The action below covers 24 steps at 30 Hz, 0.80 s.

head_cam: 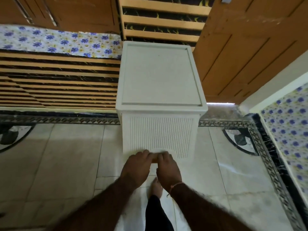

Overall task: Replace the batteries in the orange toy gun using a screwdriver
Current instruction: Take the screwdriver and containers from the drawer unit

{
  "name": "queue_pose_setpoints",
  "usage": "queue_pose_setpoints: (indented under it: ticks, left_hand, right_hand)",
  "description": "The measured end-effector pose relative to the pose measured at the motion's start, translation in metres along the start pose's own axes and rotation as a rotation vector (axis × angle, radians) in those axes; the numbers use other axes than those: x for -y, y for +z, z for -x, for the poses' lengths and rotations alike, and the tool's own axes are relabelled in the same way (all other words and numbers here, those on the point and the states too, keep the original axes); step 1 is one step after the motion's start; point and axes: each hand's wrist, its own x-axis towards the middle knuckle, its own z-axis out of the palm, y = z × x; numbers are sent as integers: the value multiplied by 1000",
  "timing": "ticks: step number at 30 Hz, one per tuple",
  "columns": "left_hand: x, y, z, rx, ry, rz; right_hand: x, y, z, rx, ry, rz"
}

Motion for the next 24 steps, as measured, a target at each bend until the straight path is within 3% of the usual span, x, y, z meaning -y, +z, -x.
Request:
queue_pose_setpoints:
  ticks: [4,10,13,16,24]
  left_hand:
    - [-15,-4,43,-93,99,-168]
    - [-32,-52,62,-340,147,-257]
    - [-33,-88,43,-427,114,-290]
    - [-28,-115,18,-412,73,-343]
    - [14,-141,-42,-500,-28,-351]
  right_hand:
    - [12,-22,43,-207,-62,56]
    - [14,-70,74,-370,-171,151]
    - [14,-102,52,-453,-160,192]
    - [15,-124,25,-453,-153,271]
    - [-11,-158,-46,-542,-126,328]
